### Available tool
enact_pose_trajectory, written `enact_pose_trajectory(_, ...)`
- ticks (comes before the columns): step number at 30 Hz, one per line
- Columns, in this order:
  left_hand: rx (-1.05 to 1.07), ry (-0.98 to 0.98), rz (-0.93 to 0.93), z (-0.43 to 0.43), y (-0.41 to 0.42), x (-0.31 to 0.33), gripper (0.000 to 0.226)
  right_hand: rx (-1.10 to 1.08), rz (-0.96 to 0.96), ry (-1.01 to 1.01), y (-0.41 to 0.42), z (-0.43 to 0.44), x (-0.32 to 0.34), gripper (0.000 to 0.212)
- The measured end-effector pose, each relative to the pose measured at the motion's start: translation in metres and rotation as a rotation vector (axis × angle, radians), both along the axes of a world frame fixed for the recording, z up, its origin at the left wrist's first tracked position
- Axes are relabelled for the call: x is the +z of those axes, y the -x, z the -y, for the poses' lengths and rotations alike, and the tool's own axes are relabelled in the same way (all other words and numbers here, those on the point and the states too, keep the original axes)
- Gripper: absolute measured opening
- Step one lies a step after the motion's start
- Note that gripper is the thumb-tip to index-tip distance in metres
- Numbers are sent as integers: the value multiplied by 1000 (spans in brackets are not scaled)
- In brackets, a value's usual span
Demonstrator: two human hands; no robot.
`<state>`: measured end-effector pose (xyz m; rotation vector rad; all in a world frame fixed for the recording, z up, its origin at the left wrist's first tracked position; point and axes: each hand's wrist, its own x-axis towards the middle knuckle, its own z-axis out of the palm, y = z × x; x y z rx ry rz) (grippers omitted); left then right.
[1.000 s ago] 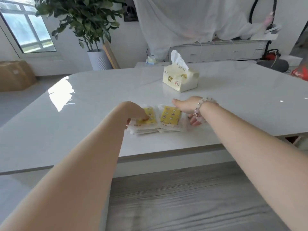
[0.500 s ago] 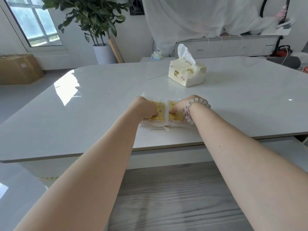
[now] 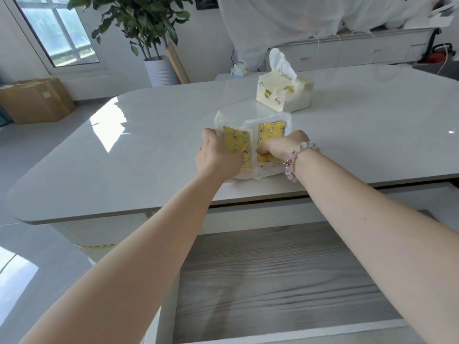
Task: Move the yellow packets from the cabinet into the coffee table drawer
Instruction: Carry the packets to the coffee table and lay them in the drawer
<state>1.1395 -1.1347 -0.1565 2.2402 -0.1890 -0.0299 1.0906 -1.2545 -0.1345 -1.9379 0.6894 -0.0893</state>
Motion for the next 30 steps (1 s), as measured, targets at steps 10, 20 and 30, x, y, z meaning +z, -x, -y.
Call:
enact_pose_trajectory(10,-334,221,-470,-88,91,-42,31,-102,338,-553,42,43,-35,27)
enact_pose_trajectory(20,-20,-295,-534,-78,52,-131,39,160,511,-602,97,-7,-63,24)
enact_pose_trajectory(30,-59,-580,-196,-76,62,-133,81,395,-67,-115,98,-22,-103,28)
